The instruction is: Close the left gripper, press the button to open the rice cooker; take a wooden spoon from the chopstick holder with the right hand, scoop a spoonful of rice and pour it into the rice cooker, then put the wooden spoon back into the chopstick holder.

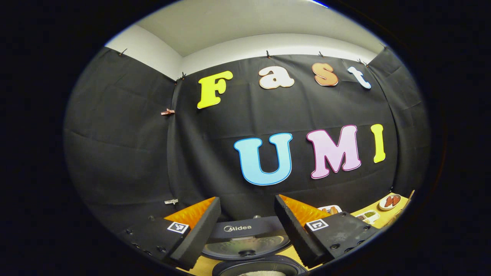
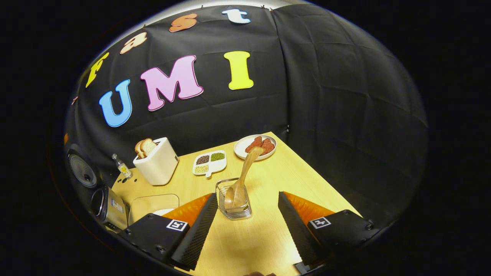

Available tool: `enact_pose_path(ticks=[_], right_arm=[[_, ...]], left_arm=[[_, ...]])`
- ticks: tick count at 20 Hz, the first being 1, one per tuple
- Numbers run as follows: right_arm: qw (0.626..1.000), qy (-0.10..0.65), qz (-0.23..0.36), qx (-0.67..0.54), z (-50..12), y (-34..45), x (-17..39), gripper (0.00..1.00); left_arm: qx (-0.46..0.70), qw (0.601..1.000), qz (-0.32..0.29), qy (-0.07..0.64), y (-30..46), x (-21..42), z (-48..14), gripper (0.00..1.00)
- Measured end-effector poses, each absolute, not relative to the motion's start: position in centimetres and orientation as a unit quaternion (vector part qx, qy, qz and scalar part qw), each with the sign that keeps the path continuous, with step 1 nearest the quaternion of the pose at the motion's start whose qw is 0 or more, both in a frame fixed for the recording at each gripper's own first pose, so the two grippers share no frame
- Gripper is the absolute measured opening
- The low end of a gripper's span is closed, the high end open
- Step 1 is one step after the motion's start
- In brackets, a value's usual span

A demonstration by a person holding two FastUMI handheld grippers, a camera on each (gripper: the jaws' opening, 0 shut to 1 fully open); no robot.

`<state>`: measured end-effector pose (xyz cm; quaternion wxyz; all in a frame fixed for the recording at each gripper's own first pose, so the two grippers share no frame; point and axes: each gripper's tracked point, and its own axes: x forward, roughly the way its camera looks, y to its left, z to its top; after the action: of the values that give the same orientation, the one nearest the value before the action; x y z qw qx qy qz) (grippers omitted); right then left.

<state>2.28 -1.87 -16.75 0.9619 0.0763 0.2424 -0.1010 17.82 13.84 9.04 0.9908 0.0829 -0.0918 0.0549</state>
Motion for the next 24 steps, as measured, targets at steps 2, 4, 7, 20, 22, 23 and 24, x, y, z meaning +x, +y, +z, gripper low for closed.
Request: enact_pose_path(ticks=[2,4,7,20,22,23,24], right_arm=[[0.962,0.243,-0.102,0.075,-16.6,-1.5,1.3,0.99],[0.962,0.242,-0.104,0.071,-16.4,-1.4,0.7,0.99],[0.962,0.244,-0.103,0.072,-16.6,-0.8,0.5,0.99],[0.965,0.253,-0.040,0.060,-18.0,2.7,1.6,0.99],[0.964,0.257,-0.029,0.061,-18.2,3.2,1.4,0.99],[0.964,0.259,-0.024,0.060,-18.3,3.4,1.3,0.99],[0.963,0.263,-0.020,0.058,-18.6,3.5,1.1,0.99]], left_arm=[[0.074,0.993,0.056,-0.077,14.3,19.0,7.9,0.99],[0.065,0.994,0.062,-0.061,15.0,19.8,6.7,0.99],[0.056,0.995,0.064,-0.050,15.2,20.1,6.2,0.97],[0.006,0.989,0.083,0.119,12.3,11.2,-0.1,0.99],[-0.001,0.986,0.086,0.143,11.9,9.8,-1.9,0.99],[0.000,0.984,0.088,0.153,11.7,9.3,-2.8,0.99],[-0.002,0.982,0.089,0.166,11.5,8.9,-4.1,0.99]])
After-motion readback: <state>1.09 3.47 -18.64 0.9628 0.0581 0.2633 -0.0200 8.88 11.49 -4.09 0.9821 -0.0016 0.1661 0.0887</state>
